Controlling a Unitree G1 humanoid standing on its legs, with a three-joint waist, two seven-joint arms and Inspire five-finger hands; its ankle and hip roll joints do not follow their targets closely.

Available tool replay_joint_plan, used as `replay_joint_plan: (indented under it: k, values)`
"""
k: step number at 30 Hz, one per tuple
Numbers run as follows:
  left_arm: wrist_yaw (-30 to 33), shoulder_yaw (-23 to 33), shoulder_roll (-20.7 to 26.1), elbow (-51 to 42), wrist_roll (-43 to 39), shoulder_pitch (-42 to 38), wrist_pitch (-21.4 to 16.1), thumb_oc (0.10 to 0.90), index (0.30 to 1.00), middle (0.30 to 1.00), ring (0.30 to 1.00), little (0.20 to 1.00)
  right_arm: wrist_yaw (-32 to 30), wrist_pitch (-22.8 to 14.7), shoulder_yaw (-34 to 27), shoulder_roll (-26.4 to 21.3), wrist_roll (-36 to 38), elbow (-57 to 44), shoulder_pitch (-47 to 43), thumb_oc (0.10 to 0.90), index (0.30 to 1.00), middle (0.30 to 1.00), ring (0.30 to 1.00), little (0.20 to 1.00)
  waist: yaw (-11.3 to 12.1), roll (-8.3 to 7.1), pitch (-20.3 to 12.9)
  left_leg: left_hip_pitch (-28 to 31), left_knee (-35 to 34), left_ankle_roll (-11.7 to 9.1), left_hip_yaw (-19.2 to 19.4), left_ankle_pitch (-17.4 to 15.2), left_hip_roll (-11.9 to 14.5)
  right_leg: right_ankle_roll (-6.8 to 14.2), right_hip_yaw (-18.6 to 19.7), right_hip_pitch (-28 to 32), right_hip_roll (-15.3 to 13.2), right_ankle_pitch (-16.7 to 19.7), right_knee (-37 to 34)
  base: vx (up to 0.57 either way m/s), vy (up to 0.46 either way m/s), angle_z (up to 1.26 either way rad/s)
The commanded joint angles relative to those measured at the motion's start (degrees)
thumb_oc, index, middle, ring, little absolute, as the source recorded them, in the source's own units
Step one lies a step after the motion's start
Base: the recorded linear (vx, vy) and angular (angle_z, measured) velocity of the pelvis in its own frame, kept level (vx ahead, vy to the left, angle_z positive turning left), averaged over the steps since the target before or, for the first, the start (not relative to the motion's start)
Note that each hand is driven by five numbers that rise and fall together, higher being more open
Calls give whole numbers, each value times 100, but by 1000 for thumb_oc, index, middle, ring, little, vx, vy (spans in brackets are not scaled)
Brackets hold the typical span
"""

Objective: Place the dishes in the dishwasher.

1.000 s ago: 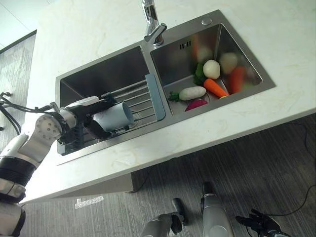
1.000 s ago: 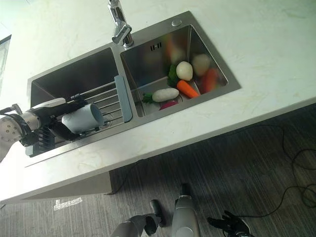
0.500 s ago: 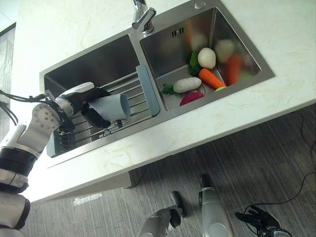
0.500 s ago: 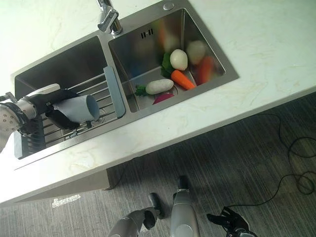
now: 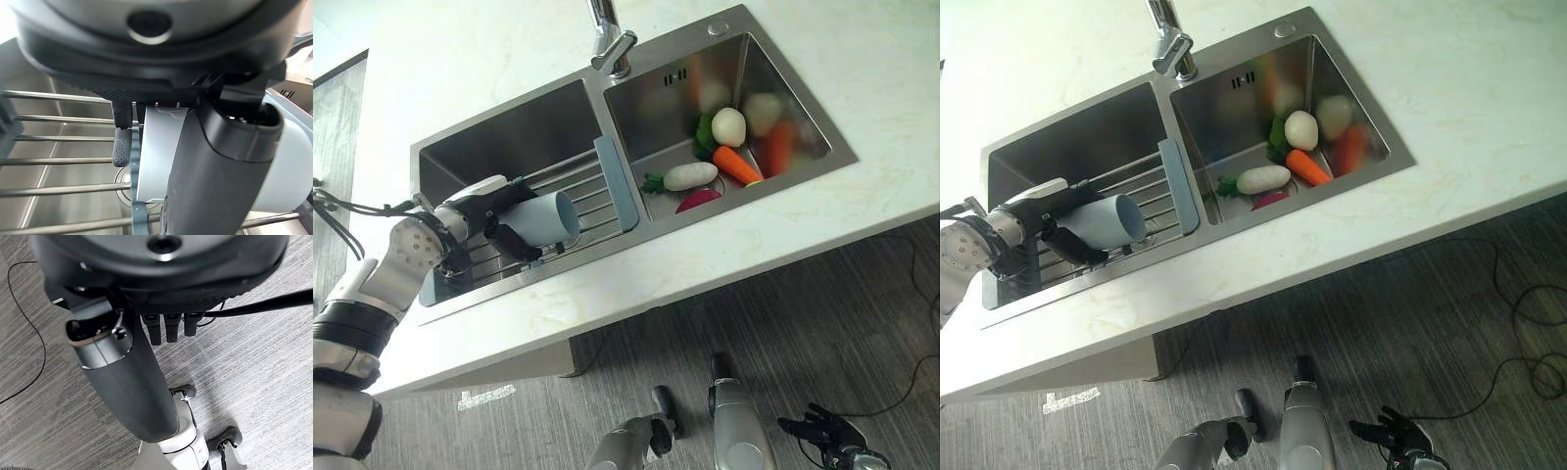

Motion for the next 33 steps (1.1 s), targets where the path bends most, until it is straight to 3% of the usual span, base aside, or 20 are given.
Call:
replay_joint_plan:
  k: [1, 7, 11, 14, 18, 21, 26, 27, 28, 29, 31, 32, 33]
  values:
    - [813, 912, 328, -212, -364, -63, -311, 400, 300, 300, 300, 300, -62, -92, 29, 40, -7, 82, 457, 800, 900, 900, 900, 900, 34, -152, -693, -359, 558, -464, -479, -697, 296, 836, -272, 531, -585, -546, -298, 22, -33, 13]
    - [1417, 1374, 362, -586, -459, 181, -514, 400, 300, 300, 300, 300, -167, -97, 39, 241, 35, 237, 530, 800, 900, 900, 900, 900, 177, -205, -1052, -177, 558, -455, -584, -728, 323, 766, -359, 816, -517, -679, -298, 27, -58, 15]
    - [2200, 1737, 417, -780, -557, 337, -816, 400, 300, 300, 300, 300, -164, -48, -16, 361, 196, 444, 546, 800, 900, 900, 900, 900, 288, -273, -1282, 23, 558, -425, -667, -800, 323, 707, -396, 1084, -445, -791, -298, 18, -71, 6]
    - [2799, 1959, 462, -973, -313, 422, -1118, 400, 300, 300, 300, 300, -11, -212, -33, 400, -37, 600, 535, 800, 900, 900, 900, 900, 358, -301, -1363, 126, 558, -419, -734, -826, 335, 665, -417, 1223, -409, -851, -298, 5, -77, 10]
    - [3329, 2440, 494, -1515, -256, 719, -1225, 400, 300, 300, 300, 300, 141, -376, 67, 447, -265, 586, 478, 800, 900, 900, 900, 900, 537, -352, -1479, 237, 558, -450, -894, -834, 354, 589, -475, 1403, -349, -958, -298, -3, -123, 9]
    - [3370, 3119, 287, -2132, -769, 1415, -1133, 400, 300, 300, 300, 300, 192, -425, 188, 435, -605, 440, 374, 800, 900, 900, 900, 900, 773, -387, -1530, 288, 558, -532, -1134, -774, 370, 490, -589, 1549, -280, -1059, -298, -30, -159, 17]
    - [3666, 3868, -440, -2711, -1126, 2521, -1384, 400, 300, 300, 300, 300, 356, -558, 496, 442, -1247, 315, 270, 800, 900, 900, 900, 900, 1127, -440, -1472, 237, 558, -670, -1524, -617, 375, 363, -795, 1683, -227, -1174, -298, -76, -160, 30]
    - [3837, 4180, -829, -2923, -981, 3039, -1494, 400, 300, 300, 300, 300, 332, -630, 707, 461, -1533, 291, 219, 800, 900, 900, 900, 900, 1361, -451, -1407, 185, 558, -755, -1718, -545, 415, 334, -981, 1766, -227, -1236, -298, -105, -193, 41]
    - [3858, 4216, -867, -2946, -958, 3090, -1487, 400, 300, 300, 300, 300, 329, -631, 729, 460, -1560, 289, 205, 800, 900, 900, 900, 900, 1373, -454, -1413, 144, 558, -757, -1734, -504, 411, 331, -1001, 1741, -237, -1216, -298, -176, -258, 59]
    - [3986, 4431, -1237, -3076, -858, 3559, -1611, 400, 300, 300, 300, 300, 228, -625, 902, 403, -1611, 317, 139, 800, 900, 900, 900, 900, 1609, -394, -1371, -124, 558, -898, -1797, -305, 578, 309, -1308, 1781, -211, -1304, -298, -157, -134, 62]
    - [4023, 4501, -1404, -3095, -834, 3714, -1692, 400, 300, 300, 300, 300, 194, -595, 943, 370, -1673, 335, 93, 800, 900, 900, 900, 900, 1688, -334, -1361, -376, 558, -963, -1814, -131, 640, 301, -1454, 1757, -190, -1311, -298, -258, -93, 86]
    - [3973, 4565, -1666, -3057, -890, 3856, -2007, 400, 300, 300, 300, 300, 1, -520, 950, 341, -1550, 384, 49, 800, 900, 900, 900, 900, 1715, -242, -1289, -707, 558, -1040, -1391, 52, 821, 327, -1867, 1808, -252, -1356, -298, -325, -46, 110]
    - [3988, 4568, -1705, -3028, -898, 3862, -2037, 400, 300, 300, 300, 300, -15, -503, 938, 338, -1558, 388, 48, 800, 900, 900, 900, 900, 1697, -237, -1282, -726, 558, -1041, -1294, 63, 854, 337, -1955, 1815, -282, -1354, -298, -361, -30, 160]
